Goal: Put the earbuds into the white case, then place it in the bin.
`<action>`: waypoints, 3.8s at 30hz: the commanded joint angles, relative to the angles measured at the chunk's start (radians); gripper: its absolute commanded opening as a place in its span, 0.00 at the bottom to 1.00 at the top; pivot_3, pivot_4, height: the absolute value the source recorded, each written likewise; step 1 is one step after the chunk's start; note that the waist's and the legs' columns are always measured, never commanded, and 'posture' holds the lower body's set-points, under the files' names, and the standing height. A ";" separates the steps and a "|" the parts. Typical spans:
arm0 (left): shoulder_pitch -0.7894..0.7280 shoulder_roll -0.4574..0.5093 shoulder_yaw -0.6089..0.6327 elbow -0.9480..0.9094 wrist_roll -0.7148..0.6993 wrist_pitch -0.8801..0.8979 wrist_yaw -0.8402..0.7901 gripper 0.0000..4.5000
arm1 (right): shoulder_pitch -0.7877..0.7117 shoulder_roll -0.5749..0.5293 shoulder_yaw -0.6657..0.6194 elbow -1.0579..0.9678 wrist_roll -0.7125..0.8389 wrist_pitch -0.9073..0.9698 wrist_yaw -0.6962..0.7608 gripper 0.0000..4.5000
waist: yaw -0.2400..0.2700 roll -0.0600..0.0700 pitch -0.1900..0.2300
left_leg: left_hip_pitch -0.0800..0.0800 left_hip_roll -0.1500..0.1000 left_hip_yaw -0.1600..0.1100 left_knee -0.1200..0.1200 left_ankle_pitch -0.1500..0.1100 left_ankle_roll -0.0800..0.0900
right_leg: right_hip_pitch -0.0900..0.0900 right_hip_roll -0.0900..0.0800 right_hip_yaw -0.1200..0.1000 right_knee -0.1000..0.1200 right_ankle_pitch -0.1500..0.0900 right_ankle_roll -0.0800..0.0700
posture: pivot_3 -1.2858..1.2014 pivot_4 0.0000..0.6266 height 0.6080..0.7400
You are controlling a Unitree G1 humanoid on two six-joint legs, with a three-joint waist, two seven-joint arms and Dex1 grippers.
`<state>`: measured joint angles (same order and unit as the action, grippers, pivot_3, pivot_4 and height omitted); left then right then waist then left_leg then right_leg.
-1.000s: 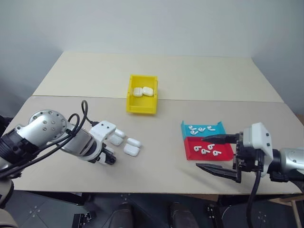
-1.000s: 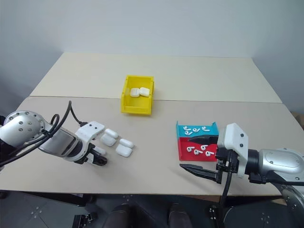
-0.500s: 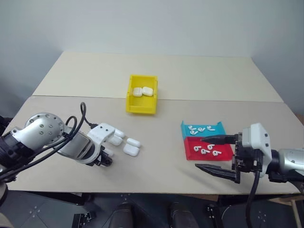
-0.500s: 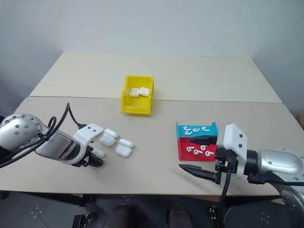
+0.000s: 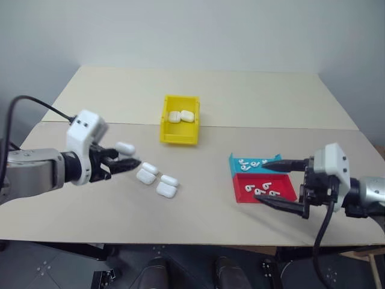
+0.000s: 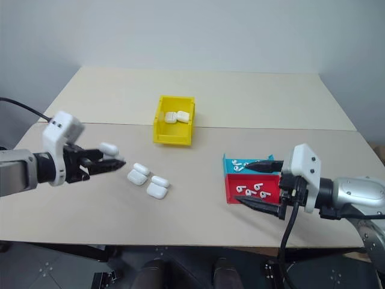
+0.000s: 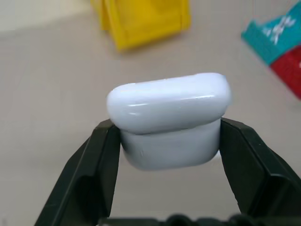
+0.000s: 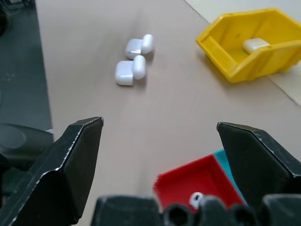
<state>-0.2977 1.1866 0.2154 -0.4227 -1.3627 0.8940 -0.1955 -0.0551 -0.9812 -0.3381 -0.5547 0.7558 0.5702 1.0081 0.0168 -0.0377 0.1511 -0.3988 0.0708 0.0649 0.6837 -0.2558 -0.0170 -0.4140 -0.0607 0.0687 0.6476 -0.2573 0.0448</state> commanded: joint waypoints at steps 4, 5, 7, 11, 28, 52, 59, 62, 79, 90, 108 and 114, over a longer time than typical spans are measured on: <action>-0.143 -0.302 -0.015 0.086 0.179 -0.280 -0.403 0.64 | -0.113 -0.043 0.012 0.053 -0.022 -0.004 0.029 1.00 | 0.011 -0.001 0.000 | -0.001 0.000 -0.001 0.000 0.000 0.000 | 0.001 0.000 -0.001 -0.001 0.000 0.000 | 0.52 0.24 1.00; -0.170 -0.339 -0.029 0.106 0.190 -0.296 -0.475 0.64 | -0.128 -0.060 0.022 0.060 -0.025 0.017 0.028 1.00 | 0.011 -0.001 0.000 | -0.001 0.000 -0.001 0.000 0.000 0.000 | 0.001 0.000 -0.001 -0.001 0.000 0.000 | 0.52 0.24 1.00; -0.228 -0.405 -0.083 0.153 0.267 -0.355 -0.614 0.64 | -0.154 -0.096 0.042 0.076 -0.031 0.054 0.029 1.00 | 0.009 -0.001 0.000 | -0.002 0.000 -0.001 0.000 0.000 0.001 | 0.001 0.000 -0.001 -0.002 0.001 0.001 | 0.52 0.24 1.00; -0.310 -0.531 -0.189 0.226 0.405 -0.457 -0.800 0.64 | -0.208 -0.199 0.130 0.084 -0.105 0.134 0.008 1.00 | 0.004 -0.001 -0.001 | -0.001 -0.001 -0.002 0.001 -0.001 0.002 | 0.002 0.000 -0.001 -0.002 0.001 0.001 | 0.52 0.24 1.00; -0.292 -0.663 -0.297 0.173 0.540 -0.494 -1.098 0.64 | -0.476 -0.263 0.586 0.256 -0.464 0.001 0.276 0.50 | -0.021 -0.001 -0.001 | -0.008 0.000 -0.002 0.003 -0.002 0.004 | -0.006 0.000 0.000 0.000 0.001 0.002 | 0.52 0.24 1.00; -0.230 -0.692 -0.294 0.086 0.559 -0.479 -1.054 0.64 | -0.604 -0.025 0.810 0.418 -0.820 0.003 0.338 0.50 | -0.020 -0.001 -0.001 | -0.008 0.000 -0.003 0.004 -0.002 0.004 | -0.006 0.000 0.000 0.001 0.001 0.002 | 0.52 0.24 1.00; -0.233 -0.690 -0.293 0.082 0.554 -0.474 -1.045 0.64 | -0.596 -0.009 0.818 0.459 -0.858 -0.018 0.338 0.50 | -0.019 -0.001 -0.001 | -0.008 0.000 -0.003 0.004 -0.002 0.004 | -0.006 0.000 0.000 0.000 0.001 0.002 | 0.52 0.24 1.00; -0.230 -0.689 -0.293 0.077 0.553 -0.471 -1.039 0.64 | -0.591 -0.001 0.812 0.461 -0.861 -0.017 0.337 0.50 | -0.019 -0.001 -0.001 | -0.008 0.000 -0.003 0.004 -0.002 0.004 | -0.006 0.000 0.000 0.000 0.001 0.002 | 0.52 0.24 1.00; -0.237 -0.679 -0.286 0.086 0.550 -0.457 -1.043 0.64 | -0.554 0.001 0.753 0.423 -0.818 0.033 0.338 0.14 | -0.019 -0.001 -0.001 | -0.007 0.000 -0.003 0.004 -0.002 0.004 | -0.005 0.000 0.000 0.000 0.001 0.001 | 0.52 0.24 1.00; -0.382 -0.706 -0.254 0.270 0.530 -0.412 -1.074 0.64 | -0.479 0.159 0.107 0.232 -0.317 0.260 0.223 0.14 | -0.011 -0.001 -0.001 | -0.008 0.000 -0.003 0.004 -0.002 0.004 | -0.005 0.001 -0.001 0.000 0.001 0.002 | 0.52 0.24 1.00; -0.549 -0.830 -0.332 0.421 0.677 -0.463 -1.123 0.64 | -0.520 0.492 -0.057 -0.013 0.201 0.263 -0.263 0.14 | -0.011 -0.001 -0.001 | -0.009 0.000 -0.004 0.004 -0.002 0.004 | -0.006 0.001 -0.001 0.000 0.001 0.002 | 0.52 0.24 1.00; -0.559 -0.847 -0.334 0.414 0.682 -0.447 -1.103 0.64 | -0.474 0.460 -0.017 -0.047 0.238 0.245 -0.287 0.14 | -0.014 -0.001 -0.001 | -0.009 0.000 -0.004 0.004 -0.002 0.004 | -0.006 0.001 -0.001 0.001 0.001 0.002 | 0.52 0.24 1.00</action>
<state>-0.8256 0.3453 -0.1263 0.0166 -0.6818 0.4443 -1.3046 -0.5307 -0.5025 -0.3509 -0.5669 0.9672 0.8477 0.7303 0.0031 -0.0383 0.1504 -0.4083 0.0707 0.0612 0.6879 -0.2576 -0.0125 -0.4197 -0.0602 0.0678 0.6481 -0.2565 0.0467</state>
